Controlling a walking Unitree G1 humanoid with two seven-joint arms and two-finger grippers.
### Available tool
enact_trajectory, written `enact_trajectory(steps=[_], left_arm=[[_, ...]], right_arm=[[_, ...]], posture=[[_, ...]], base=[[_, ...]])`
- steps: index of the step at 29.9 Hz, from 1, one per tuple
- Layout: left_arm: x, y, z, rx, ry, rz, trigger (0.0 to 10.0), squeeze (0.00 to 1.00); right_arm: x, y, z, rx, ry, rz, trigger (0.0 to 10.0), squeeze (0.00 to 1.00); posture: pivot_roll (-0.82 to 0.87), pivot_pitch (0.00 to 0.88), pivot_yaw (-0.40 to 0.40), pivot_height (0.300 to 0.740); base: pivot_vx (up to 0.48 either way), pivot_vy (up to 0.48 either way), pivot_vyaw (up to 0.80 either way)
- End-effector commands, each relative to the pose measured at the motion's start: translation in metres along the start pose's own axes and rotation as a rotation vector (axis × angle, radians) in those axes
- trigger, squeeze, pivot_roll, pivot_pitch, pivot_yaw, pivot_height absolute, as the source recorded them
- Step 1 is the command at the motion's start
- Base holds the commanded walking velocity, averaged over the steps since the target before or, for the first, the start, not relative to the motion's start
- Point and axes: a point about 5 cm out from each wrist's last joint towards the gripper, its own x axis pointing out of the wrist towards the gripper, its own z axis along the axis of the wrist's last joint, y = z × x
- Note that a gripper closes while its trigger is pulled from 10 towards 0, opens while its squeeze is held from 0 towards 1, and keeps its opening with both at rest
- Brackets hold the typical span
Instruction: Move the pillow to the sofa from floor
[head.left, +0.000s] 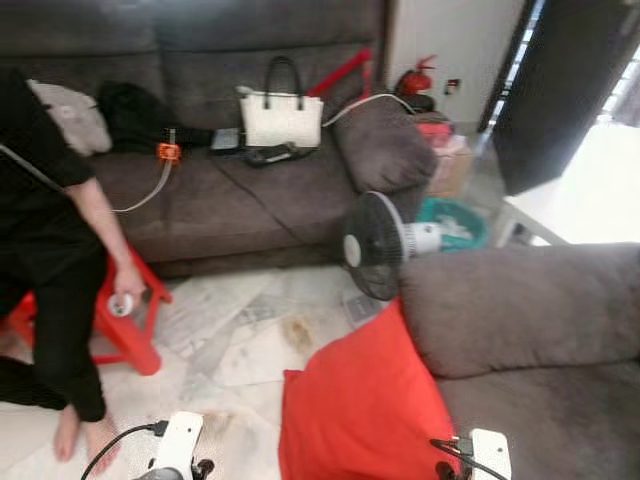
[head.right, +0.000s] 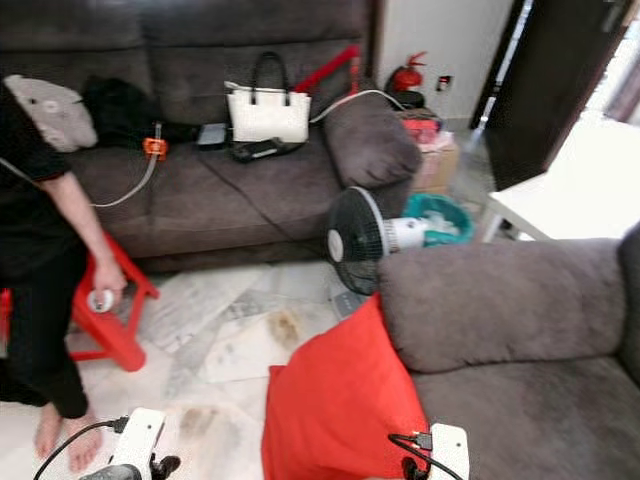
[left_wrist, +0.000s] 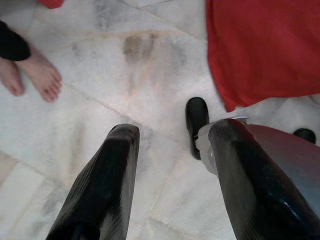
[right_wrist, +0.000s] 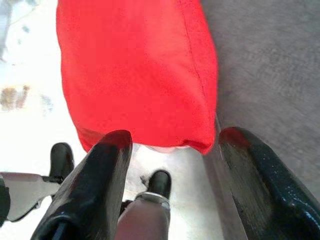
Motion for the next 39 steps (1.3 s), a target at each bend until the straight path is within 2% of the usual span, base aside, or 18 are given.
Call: enact_trajectory(steps=[1,9,12,15,17,20,23,26,27,28,30,32,34,36,39], left_arm=[[0.0,-0.001,0.0,-0.009,0.005,-0.002,10.0,0.0],[0.0,0.0,0.0,-0.003,0.0,0.008,10.0,0.0],[0.0,0.002,0.003,-0.023,-0.037,0.049,10.0,0.0],[0.0,0.003,0.003,-0.04,-0.048,0.061,10.0,0.0],[-0.001,0.005,0.006,-0.08,-0.096,0.095,10.0,0.0],[-0.002,0.006,0.011,-0.084,-0.144,0.113,10.0,0.0],[-0.004,0.011,0.08,-0.044,-0.407,0.123,10.0,0.0],[-0.01,0.019,0.111,-0.039,-0.53,0.158,10.0,0.0],[-0.01,0.019,0.111,-0.039,-0.53,0.158,10.0,0.0],[-0.014,0.021,0.124,-0.038,-0.592,0.172,10.0,0.0],[-0.018,0.021,0.133,-0.037,-0.647,0.18,10.0,0.0],[-0.022,0.022,0.142,-0.019,-0.703,0.191,10.0,0.0],[-0.027,0.022,0.153,-0.001,-0.774,0.205,10.0,0.0],[-0.035,0.022,0.165,0.015,-0.858,0.214,10.0,0.0],[-0.046,0.019,0.177,0.042,-0.968,0.207,10.0,0.0]], right_arm=[[-0.001,-0.003,-0.005,0.015,0.013,-0.013,10.0,0.0],[-0.002,-0.003,-0.005,0.028,0.004,-0.026,10.0,0.0],[-0.002,-0.004,-0.004,0.099,-0.033,-0.055,10.0,0.0],[-0.002,-0.004,-0.004,0.12,-0.044,-0.061,10.0,0.0],[-0.002,-0.004,-0.001,0.175,-0.091,-0.072,10.0,0.0],[-0.003,-0.005,0.002,0.219,-0.142,-0.089,10.0,0.0],[-0.004,-0.005,0.007,0.245,-0.207,-0.101,10.0,0.0],[-0.006,-0.005,0.012,0.251,-0.269,-0.1,10.0,0.0],[-0.006,-0.005,0.012,0.251,-0.269,-0.1,10.0,0.0],[-0.006,-0.005,0.015,0.26,-0.306,-0.097,10.0,0.0],[-0.007,-0.004,0.018,0.267,-0.337,-0.092,10.0,0.0],[-0.009,-0.012,0.076,0.221,-0.548,-0.091,10.0,0.0],[-0.016,-0.015,0.112,0.201,-0.699,-0.077,10.0,0.0],[-0.023,-0.014,0.123,0.195,-0.79,-0.053,10.0,0.0],[-0.03,-0.01,0.129,0.15,-0.868,-0.032,10.0,0.0]], posture=[[0.04,0.0,-0.022,0.74],[0.04,0.0,-0.023,0.74],[0.03,0.0,-0.017,0.74],[0.03,0.0,-0.017,0.74],[0.03,0.0,-0.013,0.74],[0.03,0.0,-0.013,0.74],[0.03,0.0,-0.009,0.74],[0.03,0.0,-0.003,0.74],[0.03,0.0,-0.003,0.74],[0.03,0.0,0.002,0.74],[0.02,0.0,0.005,0.74],[0.02,0.0,0.006,0.74],[0.03,0.0,0.007,0.74],[0.02,0.0,0.008,0.74],[0.03,0.0,0.01,0.74]], base=[[0.0,0.0,0.0],[0.0,0.0,0.0],[0.0,0.0,0.0],[0.0,0.0,0.0],[0.0,0.0,0.0],[0.0,0.0,0.0],[0.0,0.0,0.0],[0.0,0.0,0.0],[0.0,0.0,0.0],[0.0,0.0,0.0],[0.0,0.0,0.0],[0.0,0.0,0.0],[0.0,0.0,0.0],[0.0,0.0,0.0],[0.0,0.0,0.0]])
